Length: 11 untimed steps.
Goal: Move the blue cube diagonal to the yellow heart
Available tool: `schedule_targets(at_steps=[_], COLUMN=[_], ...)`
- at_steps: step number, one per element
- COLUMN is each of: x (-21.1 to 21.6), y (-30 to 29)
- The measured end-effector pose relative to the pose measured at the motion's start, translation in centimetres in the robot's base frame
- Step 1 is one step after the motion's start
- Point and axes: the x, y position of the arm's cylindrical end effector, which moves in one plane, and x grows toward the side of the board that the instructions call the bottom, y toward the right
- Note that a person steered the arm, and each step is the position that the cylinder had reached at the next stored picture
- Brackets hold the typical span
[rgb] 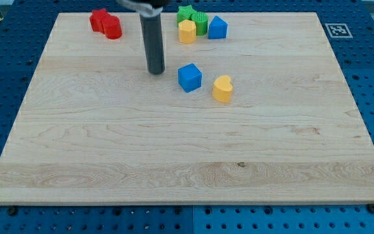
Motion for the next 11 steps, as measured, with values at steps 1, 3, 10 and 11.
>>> schedule_targets(at_steps=[1,3,10,11], x=[4.6,4.6,2.9,2.5], y=[1.4,5.4,5.2,5.6])
